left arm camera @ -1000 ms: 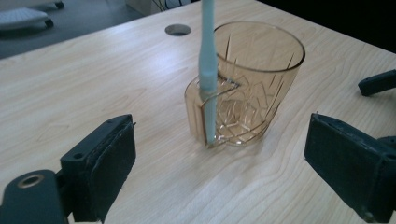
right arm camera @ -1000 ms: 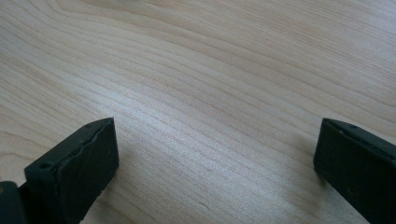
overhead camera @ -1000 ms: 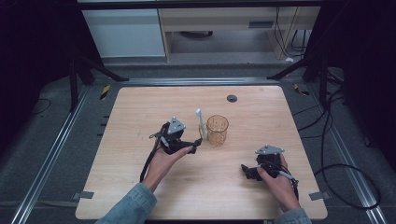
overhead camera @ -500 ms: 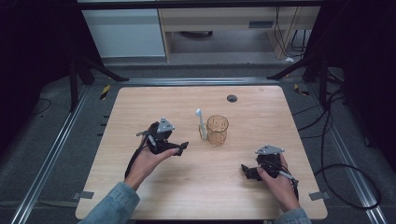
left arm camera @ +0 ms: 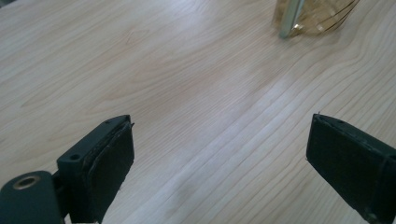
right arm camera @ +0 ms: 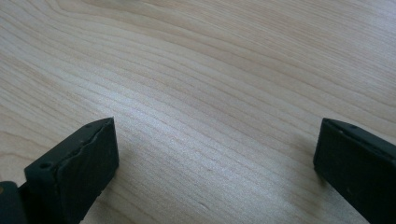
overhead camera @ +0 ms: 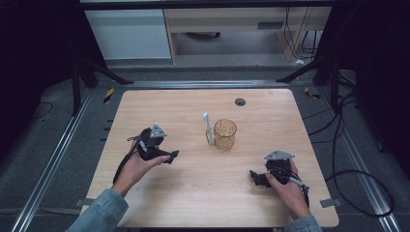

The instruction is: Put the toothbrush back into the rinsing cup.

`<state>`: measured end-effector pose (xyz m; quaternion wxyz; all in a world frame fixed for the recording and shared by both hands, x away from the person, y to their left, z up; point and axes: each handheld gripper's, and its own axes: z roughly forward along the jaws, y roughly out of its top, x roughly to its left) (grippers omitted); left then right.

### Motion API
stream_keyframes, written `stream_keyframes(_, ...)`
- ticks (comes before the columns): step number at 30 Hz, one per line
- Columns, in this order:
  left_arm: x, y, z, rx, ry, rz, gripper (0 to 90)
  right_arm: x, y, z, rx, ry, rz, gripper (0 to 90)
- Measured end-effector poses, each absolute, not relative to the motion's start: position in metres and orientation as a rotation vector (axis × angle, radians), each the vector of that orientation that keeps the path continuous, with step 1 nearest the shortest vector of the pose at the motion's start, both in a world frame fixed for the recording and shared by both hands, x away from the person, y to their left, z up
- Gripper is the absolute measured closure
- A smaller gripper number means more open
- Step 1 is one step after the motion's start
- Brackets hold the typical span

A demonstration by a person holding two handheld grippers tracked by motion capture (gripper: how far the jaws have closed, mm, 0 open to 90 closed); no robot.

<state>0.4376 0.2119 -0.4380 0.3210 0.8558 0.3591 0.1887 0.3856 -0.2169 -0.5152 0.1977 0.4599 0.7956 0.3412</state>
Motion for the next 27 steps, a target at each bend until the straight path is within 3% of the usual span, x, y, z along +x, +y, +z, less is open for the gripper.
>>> stream_keyframes(12, 0.446, 0.256, -0.441, 2.261, 1.048, 0.504, 6.2, 0.386, -0.217, -0.515, 1.287, 2.226, 0.954, 0.3)
stream_keyframes(27, 0.456, 0.294, -0.451, 2.243, 1.188, 0.422, 5.7, 0.385, -0.217, -0.515, 1.292, 2.222, 0.952, 0.4)
